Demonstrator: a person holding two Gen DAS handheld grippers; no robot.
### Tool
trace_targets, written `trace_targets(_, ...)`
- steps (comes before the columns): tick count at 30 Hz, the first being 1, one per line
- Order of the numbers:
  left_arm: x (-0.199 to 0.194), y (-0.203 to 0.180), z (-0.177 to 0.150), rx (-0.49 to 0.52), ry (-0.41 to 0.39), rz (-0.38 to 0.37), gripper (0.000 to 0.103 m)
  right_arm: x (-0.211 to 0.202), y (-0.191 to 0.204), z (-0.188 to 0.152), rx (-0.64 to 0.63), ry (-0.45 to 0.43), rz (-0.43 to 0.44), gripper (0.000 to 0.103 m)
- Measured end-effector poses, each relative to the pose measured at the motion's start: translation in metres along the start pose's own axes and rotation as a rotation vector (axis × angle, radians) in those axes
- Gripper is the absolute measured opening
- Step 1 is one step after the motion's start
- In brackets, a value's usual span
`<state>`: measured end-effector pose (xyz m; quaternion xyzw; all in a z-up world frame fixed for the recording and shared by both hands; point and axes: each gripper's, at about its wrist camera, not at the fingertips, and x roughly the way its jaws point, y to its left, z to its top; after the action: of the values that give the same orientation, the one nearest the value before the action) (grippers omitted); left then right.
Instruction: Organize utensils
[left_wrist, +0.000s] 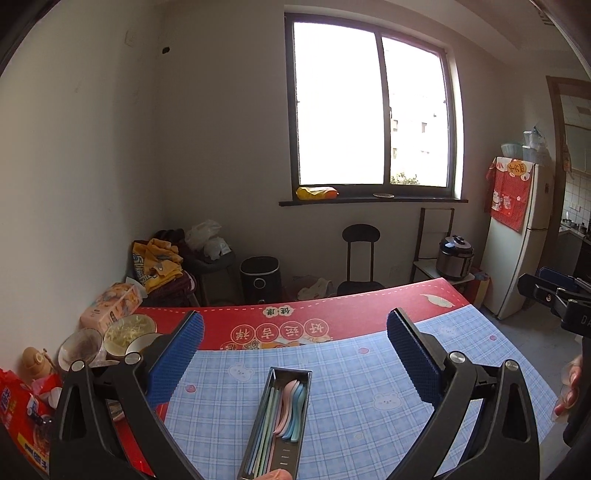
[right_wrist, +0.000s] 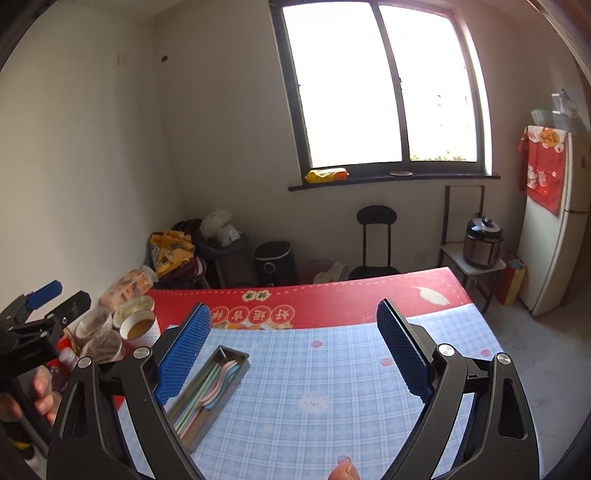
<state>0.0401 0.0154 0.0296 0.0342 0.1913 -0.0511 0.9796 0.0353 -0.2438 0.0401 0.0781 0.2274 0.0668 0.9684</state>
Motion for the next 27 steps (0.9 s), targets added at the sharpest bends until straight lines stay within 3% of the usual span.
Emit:
trace_targets(5, -0.001, -0.009, 0.002, 0.006, -0.007, -0.017, 0.097, -0.012, -0.007, 0.004, -0.019, -0.028, -0.043, 0.088)
trace_targets(27, 0.008, -0.015, 0.005, 0.017, 0.005, -0.028, 0.097, -0.012, -0.008, 0.006, -0.016, -0.036, -0.065, 0.088)
